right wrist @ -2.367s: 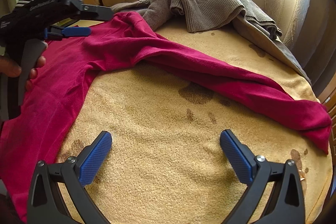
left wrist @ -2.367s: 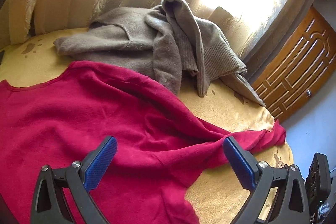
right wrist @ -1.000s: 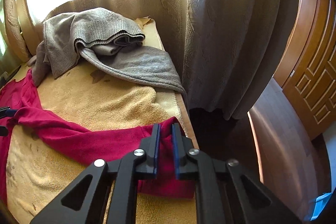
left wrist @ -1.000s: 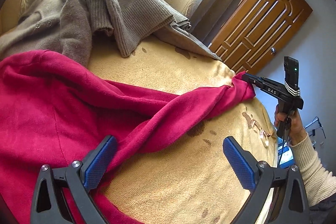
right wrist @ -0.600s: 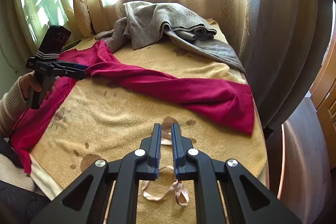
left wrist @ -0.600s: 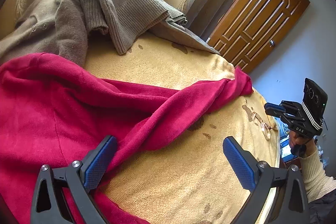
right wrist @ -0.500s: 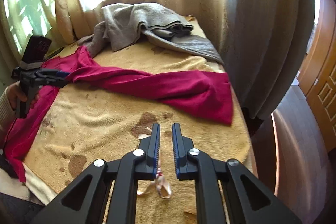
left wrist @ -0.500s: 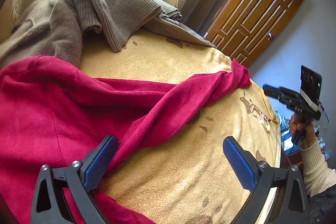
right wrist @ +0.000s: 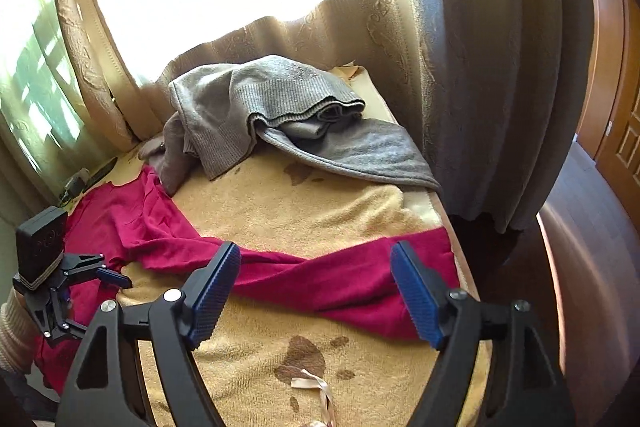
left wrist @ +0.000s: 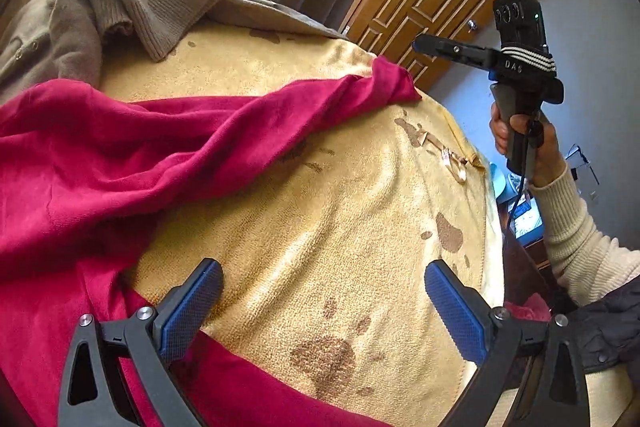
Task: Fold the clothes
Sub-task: 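Move the right tool to the other sleeve and grasp its cuff, then lift the grasped sleeve upward with the right tool, then lay the held sleeve across the shirt body and open the right tool, then withdraw the open right tool from the folded sleeve, then grasp the side edge of the red shirt with the left tool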
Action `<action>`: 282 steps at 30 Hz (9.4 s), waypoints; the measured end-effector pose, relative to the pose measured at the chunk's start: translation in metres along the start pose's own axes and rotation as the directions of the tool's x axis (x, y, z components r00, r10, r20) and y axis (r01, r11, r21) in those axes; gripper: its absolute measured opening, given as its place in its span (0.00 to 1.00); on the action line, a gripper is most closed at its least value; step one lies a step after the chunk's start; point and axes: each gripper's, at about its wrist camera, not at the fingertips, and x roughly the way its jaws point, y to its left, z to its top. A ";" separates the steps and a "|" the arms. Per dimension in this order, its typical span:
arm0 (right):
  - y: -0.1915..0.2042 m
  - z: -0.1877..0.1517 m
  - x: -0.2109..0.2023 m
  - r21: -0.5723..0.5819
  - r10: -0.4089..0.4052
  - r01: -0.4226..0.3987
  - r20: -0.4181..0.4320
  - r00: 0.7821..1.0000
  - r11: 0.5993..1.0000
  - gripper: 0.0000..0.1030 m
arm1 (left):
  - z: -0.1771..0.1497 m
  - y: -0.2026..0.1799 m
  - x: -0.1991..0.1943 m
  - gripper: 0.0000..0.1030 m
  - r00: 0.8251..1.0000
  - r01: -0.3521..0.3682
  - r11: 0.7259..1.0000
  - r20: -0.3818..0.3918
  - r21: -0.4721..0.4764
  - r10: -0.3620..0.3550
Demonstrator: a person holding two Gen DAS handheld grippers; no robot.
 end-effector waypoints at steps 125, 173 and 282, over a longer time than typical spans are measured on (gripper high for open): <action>0.000 -0.039 -0.126 0.175 -0.214 0.145 0.491 0.844 0.974 0.08 | 0.098 0.099 0.025 1.00 0.970 0.120 0.902 0.241 -0.415 -0.018; 0.478 0.024 0.182 -0.399 0.434 -0.427 -0.079 0.897 0.811 0.08 | -0.220 0.218 -0.287 1.00 0.694 0.145 0.656 0.549 -0.741 0.466; 0.252 -0.043 0.123 -0.011 0.250 -0.250 -0.034 0.968 0.968 0.87 | -0.134 0.113 -0.145 0.20 0.513 -0.799 0.536 -0.156 0.274 0.844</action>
